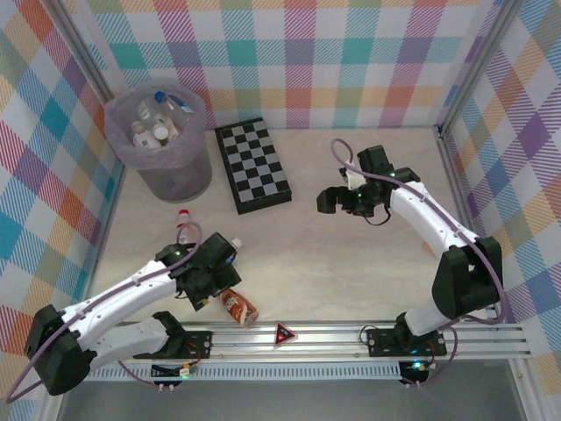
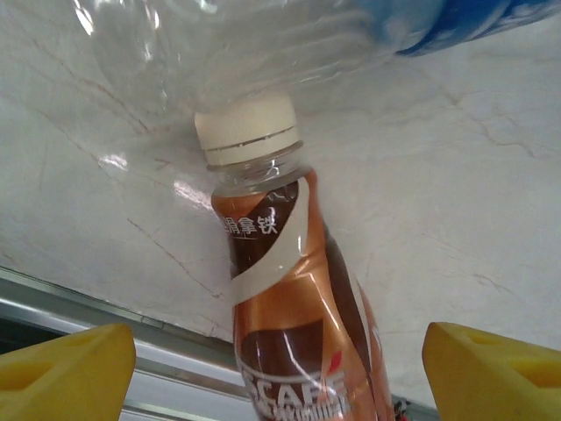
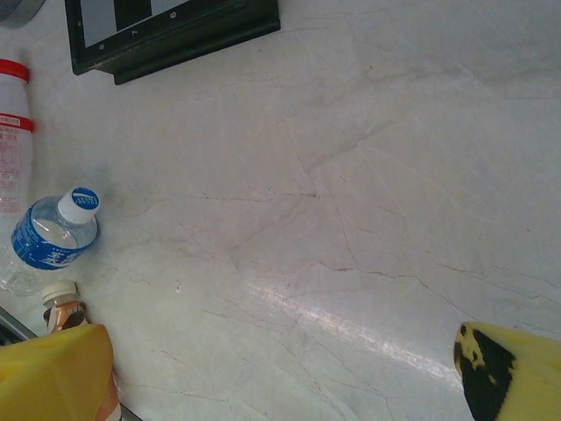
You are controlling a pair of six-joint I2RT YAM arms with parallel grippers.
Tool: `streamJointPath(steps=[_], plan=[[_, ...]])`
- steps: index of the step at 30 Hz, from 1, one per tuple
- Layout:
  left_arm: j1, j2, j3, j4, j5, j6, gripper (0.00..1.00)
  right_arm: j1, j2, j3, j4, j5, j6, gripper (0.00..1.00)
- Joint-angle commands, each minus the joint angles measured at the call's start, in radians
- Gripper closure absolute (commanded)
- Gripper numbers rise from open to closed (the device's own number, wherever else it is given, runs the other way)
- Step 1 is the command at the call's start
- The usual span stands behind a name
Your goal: Put the plastic bottles in the bin
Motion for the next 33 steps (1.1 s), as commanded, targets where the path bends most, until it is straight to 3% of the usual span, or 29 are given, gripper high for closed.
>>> streamJointPath(steps=[1, 5, 9, 23, 29, 33], plan=[[-0.017, 0.038, -0.023, 0.113, 0.025, -0.117, 0.15, -0.004, -0.001, 0.038, -0.03, 0.01, -0.017, 0.01], [-0.03, 0.091, -0.088, 0.233, 0.077, -0.166, 0.15, -0.006, -0.006, 0.023, -0.022, 0.019, -0.013, 0.0], [-0.039, 0.133, -0.094, 0.249, 0.093, -0.165, 0.17, -0.007, 0.004, 0.028, -0.022, 0.015, -0.016, 0.01], [-0.046, 0.199, -0.04, 0.258, 0.095, -0.13, 0.45, -0.008, 0.023, 0.044, -0.02, 0.014, -0.02, 0.01], [-0.046, 0.259, 0.105, 0.169, 0.077, -0.015, 0.49, -0.01, 0.02, 0.047, -0.02, 0.021, -0.019, 0.0], [-0.046, 0.331, 0.303, 0.067, 0.038, 0.118, 0.49, -0.016, 0.017, 0.047, -0.017, 0.024, -0.018, 0.01]])
